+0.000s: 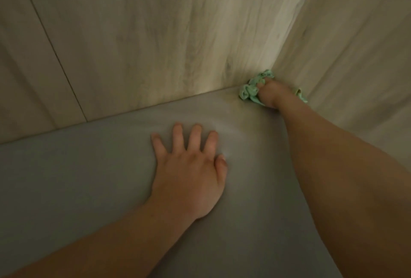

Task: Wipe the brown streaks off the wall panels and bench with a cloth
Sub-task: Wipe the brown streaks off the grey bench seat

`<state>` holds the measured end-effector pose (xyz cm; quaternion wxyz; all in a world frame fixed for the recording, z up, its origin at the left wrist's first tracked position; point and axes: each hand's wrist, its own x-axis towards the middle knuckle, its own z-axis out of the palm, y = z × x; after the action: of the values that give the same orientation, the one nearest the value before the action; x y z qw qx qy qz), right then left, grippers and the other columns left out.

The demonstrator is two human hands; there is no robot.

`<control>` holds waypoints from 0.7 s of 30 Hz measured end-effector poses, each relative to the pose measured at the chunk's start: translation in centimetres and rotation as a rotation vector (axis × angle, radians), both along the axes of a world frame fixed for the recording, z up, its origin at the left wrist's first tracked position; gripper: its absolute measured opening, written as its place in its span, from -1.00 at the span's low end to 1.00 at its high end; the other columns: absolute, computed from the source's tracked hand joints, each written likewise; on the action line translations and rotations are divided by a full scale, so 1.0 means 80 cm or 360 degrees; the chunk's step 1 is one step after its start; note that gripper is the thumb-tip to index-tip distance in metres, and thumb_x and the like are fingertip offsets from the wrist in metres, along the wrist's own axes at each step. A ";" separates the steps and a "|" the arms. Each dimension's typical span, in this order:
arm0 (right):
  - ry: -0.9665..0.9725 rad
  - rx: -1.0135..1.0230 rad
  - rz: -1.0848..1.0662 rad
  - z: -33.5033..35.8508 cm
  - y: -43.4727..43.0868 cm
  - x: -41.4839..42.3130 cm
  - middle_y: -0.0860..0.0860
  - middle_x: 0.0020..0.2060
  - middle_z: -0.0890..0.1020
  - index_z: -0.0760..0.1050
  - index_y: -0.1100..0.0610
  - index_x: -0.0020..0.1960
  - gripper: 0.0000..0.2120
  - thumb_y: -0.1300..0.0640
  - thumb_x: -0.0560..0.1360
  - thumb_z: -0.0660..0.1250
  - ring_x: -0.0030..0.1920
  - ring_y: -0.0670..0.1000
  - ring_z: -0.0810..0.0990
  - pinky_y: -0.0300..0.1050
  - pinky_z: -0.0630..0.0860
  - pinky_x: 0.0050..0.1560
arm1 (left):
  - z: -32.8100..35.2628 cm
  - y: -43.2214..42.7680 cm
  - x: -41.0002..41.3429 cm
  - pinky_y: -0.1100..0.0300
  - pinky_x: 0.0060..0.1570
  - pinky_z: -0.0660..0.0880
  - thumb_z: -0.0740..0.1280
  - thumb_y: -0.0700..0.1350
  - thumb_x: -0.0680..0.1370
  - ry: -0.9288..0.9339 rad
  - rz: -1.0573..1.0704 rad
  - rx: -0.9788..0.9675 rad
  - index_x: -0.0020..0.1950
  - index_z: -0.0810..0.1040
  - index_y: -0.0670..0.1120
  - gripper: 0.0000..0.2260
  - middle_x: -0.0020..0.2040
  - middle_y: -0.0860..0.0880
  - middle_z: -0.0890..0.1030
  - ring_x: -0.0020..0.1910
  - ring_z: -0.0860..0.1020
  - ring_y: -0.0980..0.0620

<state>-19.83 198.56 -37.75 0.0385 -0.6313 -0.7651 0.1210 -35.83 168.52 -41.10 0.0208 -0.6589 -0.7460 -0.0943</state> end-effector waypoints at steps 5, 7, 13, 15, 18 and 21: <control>0.0105 0.0101 0.0102 0.013 -0.066 -0.026 0.21 0.51 0.43 0.42 0.20 0.52 -0.51 -0.01 0.74 0.00 0.48 0.22 0.41 -0.04 0.29 0.46 | 0.003 -0.001 0.002 -0.47 0.40 0.07 -0.11 0.24 0.62 0.0008 0.0014 -0.0031 0.57 0.21 0.13 -0.46 0.60 -0.03 0.23 0.57 0.14 -0.25; 0.0187 0.0098 0.0223 0.014 -0.102 -0.041 0.21 0.48 0.47 0.45 0.19 0.49 -0.56 0.02 0.75 0.05 0.46 0.21 0.43 -0.08 0.31 0.40 | 0.004 -0.001 0.003 -0.47 0.40 0.07 -0.12 0.24 0.61 -0.0003 0.0016 -0.0060 0.57 0.21 0.13 -0.45 0.60 -0.03 0.22 0.58 0.14 -0.25; 0.0312 -0.0034 0.0543 0.022 -0.186 -0.077 0.10 0.46 0.52 0.48 0.06 0.50 -0.61 0.02 0.72 0.17 0.47 0.14 0.44 -0.10 0.31 0.45 | 0.009 -0.003 0.003 -0.48 0.39 0.11 -0.10 0.22 0.60 -0.0030 0.0025 -0.0079 0.48 0.30 0.07 -0.47 0.54 -0.05 0.29 0.56 0.19 -0.24; 0.0292 -0.0041 0.0598 0.024 -0.207 -0.074 0.08 0.48 0.50 0.46 0.05 0.51 -0.60 0.07 0.70 0.20 0.49 0.12 0.42 -0.13 0.28 0.46 | 0.012 -0.005 0.004 -0.47 0.38 0.13 -0.08 0.21 0.61 -0.0029 0.0037 -0.0091 0.37 0.35 0.01 -0.53 0.49 -0.07 0.33 0.55 0.22 -0.22; 0.0155 -0.0083 0.0699 0.027 -0.214 -0.059 0.03 0.59 0.34 0.30 0.05 0.61 -0.52 0.12 0.70 0.19 0.58 0.05 0.26 -0.28 0.10 0.46 | 0.012 -0.008 0.002 -0.44 0.36 0.17 -0.08 0.20 0.59 -0.0054 0.0040 -0.0058 0.28 0.39 -0.03 -0.54 0.45 -0.08 0.36 0.50 0.27 -0.21; -0.0114 -0.0043 0.0589 0.019 -0.160 -0.023 0.02 0.65 0.16 0.15 0.03 0.67 -0.48 -0.07 0.74 0.04 0.63 0.08 0.12 -0.14 0.01 0.59 | 0.009 -0.007 -0.001 -0.43 0.40 0.14 -0.10 0.20 0.60 -0.0064 0.0031 -0.0066 0.34 0.35 -0.02 -0.52 0.48 -0.06 0.30 0.52 0.22 -0.20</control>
<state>-21.67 185.78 -36.23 -0.0203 -0.4840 -0.8674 0.1138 -35.90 167.95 -40.42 -0.0070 -0.6499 -0.7545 -0.0917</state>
